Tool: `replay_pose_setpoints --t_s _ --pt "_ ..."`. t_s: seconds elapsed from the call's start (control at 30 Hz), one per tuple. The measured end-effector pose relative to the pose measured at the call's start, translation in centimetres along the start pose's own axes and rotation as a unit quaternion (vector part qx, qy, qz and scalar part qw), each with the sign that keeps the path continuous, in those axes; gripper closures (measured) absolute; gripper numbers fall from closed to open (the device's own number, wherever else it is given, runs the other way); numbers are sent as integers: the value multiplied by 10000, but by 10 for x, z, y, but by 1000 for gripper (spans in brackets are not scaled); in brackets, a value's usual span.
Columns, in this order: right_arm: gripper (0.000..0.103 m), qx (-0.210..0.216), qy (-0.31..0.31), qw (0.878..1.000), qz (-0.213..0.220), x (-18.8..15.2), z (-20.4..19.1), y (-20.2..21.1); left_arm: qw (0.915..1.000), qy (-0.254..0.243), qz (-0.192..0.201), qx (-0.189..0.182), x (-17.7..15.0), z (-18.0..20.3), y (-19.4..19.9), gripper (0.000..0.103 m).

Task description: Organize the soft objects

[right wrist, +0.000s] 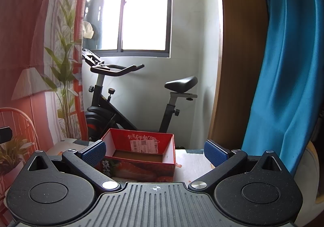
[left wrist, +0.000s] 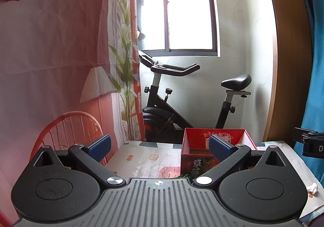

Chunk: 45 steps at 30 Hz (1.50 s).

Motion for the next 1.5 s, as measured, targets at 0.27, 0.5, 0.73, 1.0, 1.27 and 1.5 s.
replay_pose_setpoints --t_s 0.27,0.5,0.73,1.0,1.27,1.5 --pt "0 -1 -8 10000 5 0 0 -1 10000 21 -27 11 2 0 -1 0" --pt "0 -5 -8 10000 0 -1 1 -1 10000 24 -45 -15 1 -2 -2 0" --pt "0 11 0 10000 -9 0 1 0 10000 37 -48 -19 2 -3 -3 0" --pt "0 3 3 10000 -10 -1 1 0 10000 35 -53 -9 2 -2 -3 0" --pt "0 11 -5 10000 -16 -1 2 0 10000 37 -75 -16 2 -1 -3 0" --pt "0 7 -5 10000 -52 -2 0 -6 9999 44 -93 -21 2 -1 -4 0"
Point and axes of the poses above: each gripper's, at about its wrist camera, not at the fingertips, and y roughly against the way its jaws point, z to its right, x to its top, the point moved 5 cm from there along -y, roughly the way its jaws point, and after that the axes turned 6 degrees about z, right-handed, at the moved point
